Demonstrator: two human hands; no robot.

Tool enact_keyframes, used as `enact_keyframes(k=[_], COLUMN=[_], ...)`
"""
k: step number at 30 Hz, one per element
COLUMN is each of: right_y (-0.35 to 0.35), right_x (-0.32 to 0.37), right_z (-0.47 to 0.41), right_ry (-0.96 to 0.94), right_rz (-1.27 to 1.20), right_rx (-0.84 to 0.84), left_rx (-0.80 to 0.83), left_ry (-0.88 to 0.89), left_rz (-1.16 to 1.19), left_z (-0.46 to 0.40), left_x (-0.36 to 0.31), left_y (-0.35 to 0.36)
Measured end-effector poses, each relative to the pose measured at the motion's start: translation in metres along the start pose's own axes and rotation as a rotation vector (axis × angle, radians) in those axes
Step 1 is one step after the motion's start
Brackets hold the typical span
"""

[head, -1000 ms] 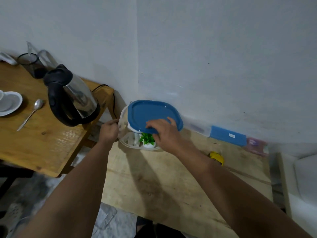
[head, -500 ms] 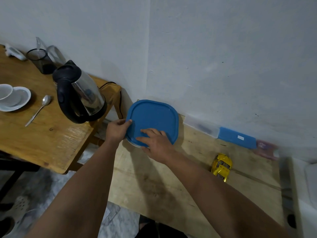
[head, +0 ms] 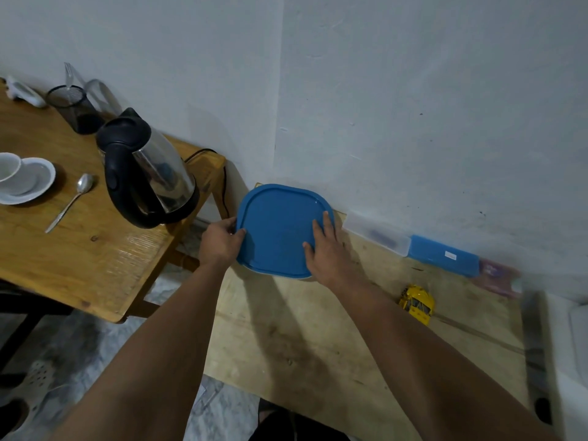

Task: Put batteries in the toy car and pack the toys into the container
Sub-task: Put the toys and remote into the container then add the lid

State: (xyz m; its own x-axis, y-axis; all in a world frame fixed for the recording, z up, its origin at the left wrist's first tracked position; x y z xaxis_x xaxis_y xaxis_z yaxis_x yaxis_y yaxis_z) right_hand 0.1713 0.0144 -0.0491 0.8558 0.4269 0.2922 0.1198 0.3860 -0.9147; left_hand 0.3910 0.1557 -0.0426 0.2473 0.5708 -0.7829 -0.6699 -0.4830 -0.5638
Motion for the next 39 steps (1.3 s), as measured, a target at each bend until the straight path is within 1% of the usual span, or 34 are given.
enact_keyframes(k=[3,6,8,10,13,17,23,29,35,39], right_y=[0.005,0.014,0.02,0.022,0.016,0.003,-0.001,-0.001,0.003,0.004], right_x=[-0.003,-0.005,-0.004,-0.003,-0.001,-0.002,-0.005,-0.007,-0.014,-0.016], right_z=[-0.005,-0.009,-0.01,-0.012,-0.009,-0.004,0.002,0.004,0.004,0.006], right_ry=[0.007,-0.013,-0.033,-0.046,-0.058,-0.033,0.008,0.029,0.093,0.122], right_rz=[-0.036,-0.04,-0.029,-0.015,-0.021,-0.098,-0.274,-0.301,-0.291,-0.257], right_rx=[0.062,0.164,0.211,0.219,0.162,-0.012,-0.046,-0.1,-0.145,-0.137], left_rx=[0.012,0.021,0.024,0.019,0.011,0.039,0.038,0.04,0.032,0.07], left_ry=[0.054,0.136,0.151,0.142,0.116,0.12,0.146,0.21,0.283,0.296], left_rz=[-0.057,-0.209,-0.316,-0.389,-0.403,-0.428,-0.497,-0.585,-0.661,-0.678], left_z=[0.0,-0.003,-0.002,0.001,0.004,-0.001,-0.006,-0.012,-0.019,-0.021], left_x=[-0.005,-0.009,-0.008,-0.009,-0.008,-0.006,-0.011,-0.017,-0.026,-0.03], left_y=[0.003,0.004,0.009,0.015,0.02,0.025,0.029,0.033,0.037,0.039])
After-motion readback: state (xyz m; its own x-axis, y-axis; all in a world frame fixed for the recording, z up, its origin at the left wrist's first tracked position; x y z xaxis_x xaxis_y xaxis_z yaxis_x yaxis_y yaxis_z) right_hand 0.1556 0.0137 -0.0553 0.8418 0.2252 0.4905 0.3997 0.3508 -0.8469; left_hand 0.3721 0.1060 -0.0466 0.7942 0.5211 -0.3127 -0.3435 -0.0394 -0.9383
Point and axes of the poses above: each hand's wrist, its own z-axis away from the middle knuckle, its own y-axis out of the palm, x = y × z, the point moved 10 cm from there along -z, towards the middle knuckle, and after that the axes turned 7 degrees about y, right-handed, at the moved point
